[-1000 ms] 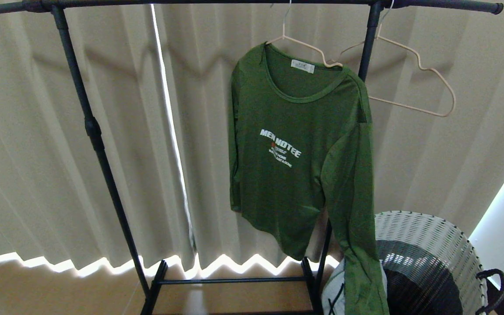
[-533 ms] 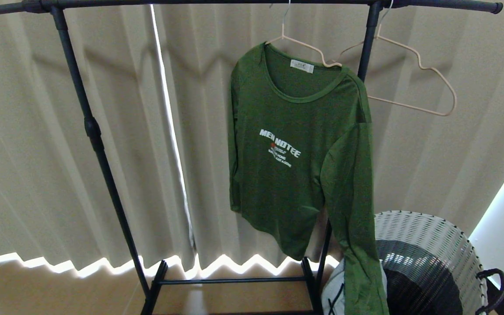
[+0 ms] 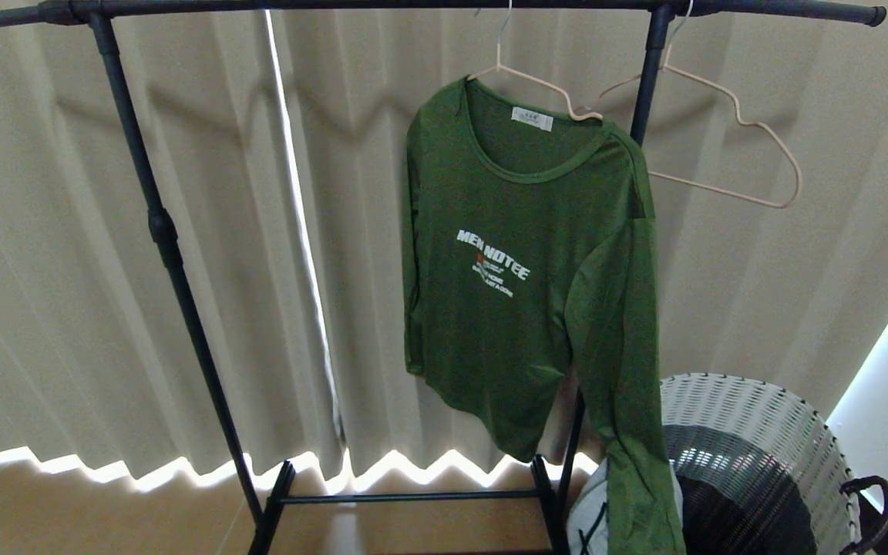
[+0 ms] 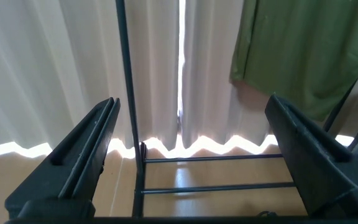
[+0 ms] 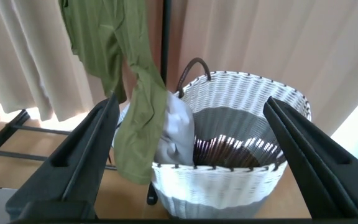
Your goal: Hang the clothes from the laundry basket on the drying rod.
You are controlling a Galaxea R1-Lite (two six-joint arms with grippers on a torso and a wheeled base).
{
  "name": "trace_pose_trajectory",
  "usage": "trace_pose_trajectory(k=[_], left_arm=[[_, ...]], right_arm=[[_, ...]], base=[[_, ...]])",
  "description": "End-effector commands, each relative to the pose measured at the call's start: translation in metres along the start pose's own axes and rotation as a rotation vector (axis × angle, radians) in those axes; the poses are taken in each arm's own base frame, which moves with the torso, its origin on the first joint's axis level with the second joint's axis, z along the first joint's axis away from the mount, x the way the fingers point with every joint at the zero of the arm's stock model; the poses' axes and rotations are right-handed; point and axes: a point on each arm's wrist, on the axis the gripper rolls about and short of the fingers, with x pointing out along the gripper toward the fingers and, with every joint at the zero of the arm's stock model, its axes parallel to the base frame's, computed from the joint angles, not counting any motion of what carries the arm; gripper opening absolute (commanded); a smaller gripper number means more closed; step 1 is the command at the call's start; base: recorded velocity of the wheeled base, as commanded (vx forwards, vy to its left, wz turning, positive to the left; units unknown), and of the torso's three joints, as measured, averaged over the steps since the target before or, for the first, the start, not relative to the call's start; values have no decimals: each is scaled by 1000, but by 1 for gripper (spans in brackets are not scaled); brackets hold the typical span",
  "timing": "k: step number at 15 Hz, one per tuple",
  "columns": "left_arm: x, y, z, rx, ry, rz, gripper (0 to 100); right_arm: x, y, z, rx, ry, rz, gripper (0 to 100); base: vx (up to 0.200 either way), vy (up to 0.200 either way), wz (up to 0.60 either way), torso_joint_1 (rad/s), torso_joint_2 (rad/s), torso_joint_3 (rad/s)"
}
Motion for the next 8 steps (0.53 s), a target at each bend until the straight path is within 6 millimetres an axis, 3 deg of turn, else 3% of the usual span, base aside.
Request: trace_pose_trajectory(k=[1,5,8], left_arm=[[0,0,0,0,1,0,100],[0,0,0,0,1,-1,100],[0,0,0,3,1,-3,100]], right_arm=[[0,0,0,0,0,2,100],[0,0,0,0,0,0,100],[0,0,0,0,-1,-4,100]], base=[[200,0,0,-2,2,7],[200,0,0,7,2,2],[0,0,0,0,0,0]])
